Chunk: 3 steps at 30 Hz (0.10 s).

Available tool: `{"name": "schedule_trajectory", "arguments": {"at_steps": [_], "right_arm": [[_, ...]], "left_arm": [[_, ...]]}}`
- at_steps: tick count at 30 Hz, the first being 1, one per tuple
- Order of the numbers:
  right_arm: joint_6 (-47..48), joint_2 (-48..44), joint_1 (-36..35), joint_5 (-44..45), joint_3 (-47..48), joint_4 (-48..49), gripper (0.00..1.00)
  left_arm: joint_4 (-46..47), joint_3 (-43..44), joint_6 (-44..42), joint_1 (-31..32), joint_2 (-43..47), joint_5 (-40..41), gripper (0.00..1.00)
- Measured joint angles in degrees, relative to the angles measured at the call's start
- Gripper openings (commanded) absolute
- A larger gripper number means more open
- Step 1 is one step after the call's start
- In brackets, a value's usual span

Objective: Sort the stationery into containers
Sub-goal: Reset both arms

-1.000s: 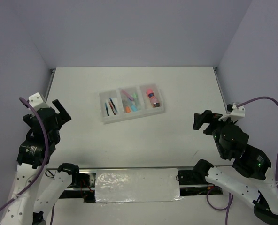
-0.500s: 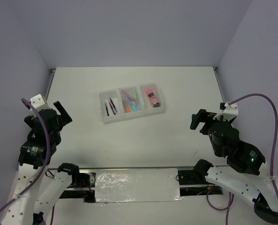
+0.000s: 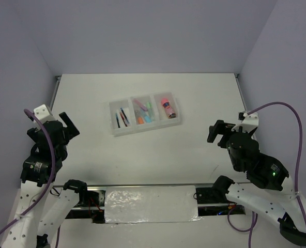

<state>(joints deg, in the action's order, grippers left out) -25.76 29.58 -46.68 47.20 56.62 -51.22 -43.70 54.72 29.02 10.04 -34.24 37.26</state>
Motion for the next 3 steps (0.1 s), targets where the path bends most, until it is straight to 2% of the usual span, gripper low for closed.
{"name": "schedule_trajectory", "arguments": {"at_steps": [3], "right_arm": [[-0.22,0.00,0.00,-0.04,-0.02,0.15,1.00]], "left_arm": [[0.00,-0.02,0.00,-0.02,0.02,0.00,0.99]]}}
